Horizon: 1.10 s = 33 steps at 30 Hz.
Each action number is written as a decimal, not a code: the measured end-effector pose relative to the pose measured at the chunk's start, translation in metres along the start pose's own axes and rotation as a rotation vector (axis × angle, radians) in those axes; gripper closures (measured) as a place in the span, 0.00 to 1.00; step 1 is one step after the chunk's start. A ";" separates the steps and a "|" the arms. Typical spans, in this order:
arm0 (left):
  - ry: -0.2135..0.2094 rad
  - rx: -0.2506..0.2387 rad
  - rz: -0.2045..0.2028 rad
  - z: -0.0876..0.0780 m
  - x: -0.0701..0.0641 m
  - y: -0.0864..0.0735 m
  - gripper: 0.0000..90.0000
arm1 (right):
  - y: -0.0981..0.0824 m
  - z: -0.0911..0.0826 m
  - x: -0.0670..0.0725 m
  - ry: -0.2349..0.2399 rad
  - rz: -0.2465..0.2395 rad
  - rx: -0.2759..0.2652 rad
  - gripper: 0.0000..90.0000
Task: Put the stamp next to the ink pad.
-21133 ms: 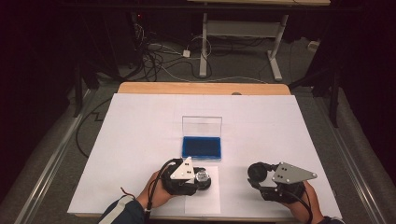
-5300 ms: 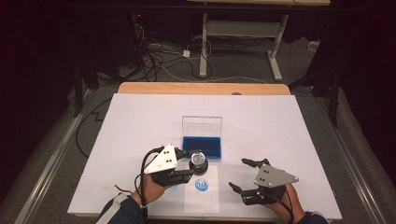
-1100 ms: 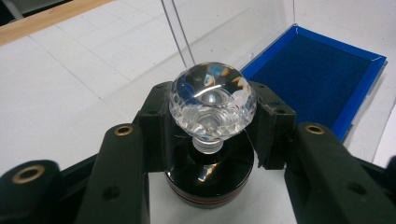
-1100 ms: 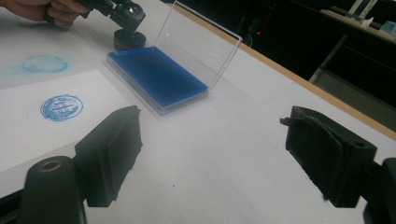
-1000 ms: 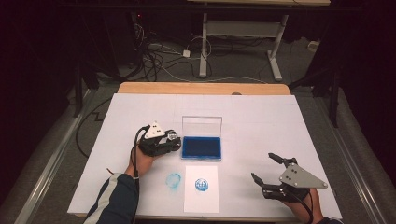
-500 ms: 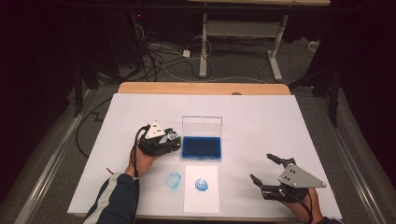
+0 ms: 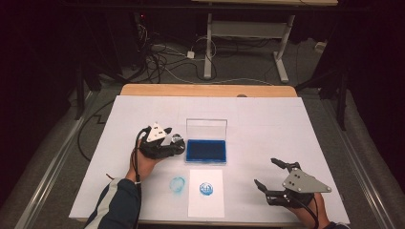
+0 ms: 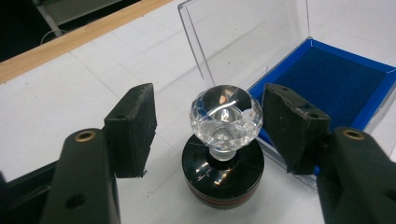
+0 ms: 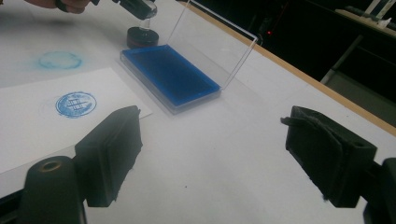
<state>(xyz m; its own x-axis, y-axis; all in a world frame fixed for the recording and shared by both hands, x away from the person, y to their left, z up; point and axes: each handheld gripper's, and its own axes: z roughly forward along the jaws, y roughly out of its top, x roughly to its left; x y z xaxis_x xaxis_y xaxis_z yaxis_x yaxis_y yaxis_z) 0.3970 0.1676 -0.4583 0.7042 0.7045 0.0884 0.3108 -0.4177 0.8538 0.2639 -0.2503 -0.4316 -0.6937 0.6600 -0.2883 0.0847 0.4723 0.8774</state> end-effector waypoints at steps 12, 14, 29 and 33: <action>0.031 -0.023 0.077 -0.012 -0.009 0.006 0.25 | 0.000 0.001 0.001 -0.005 -0.003 0.003 0.20; 0.047 -0.042 0.093 -0.013 -0.011 0.008 0.19 | 0.000 0.001 0.001 -0.003 -0.006 0.003 0.20; 0.074 -0.071 0.133 -0.021 -0.022 0.015 0.17 | -0.001 0.001 0.002 0.000 -0.004 0.012 0.20; 0.089 -0.061 0.165 -0.025 -0.027 0.017 0.17 | -0.001 0.001 0.002 -0.001 -0.005 0.011 0.20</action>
<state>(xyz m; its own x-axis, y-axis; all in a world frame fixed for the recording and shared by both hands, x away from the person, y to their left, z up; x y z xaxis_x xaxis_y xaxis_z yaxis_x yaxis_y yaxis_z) 0.3676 0.1562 -0.4333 0.6823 0.6783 0.2726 0.1542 -0.4981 0.8533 0.2629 -0.2493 -0.4332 -0.6932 0.6586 -0.2928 0.0892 0.4816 0.8719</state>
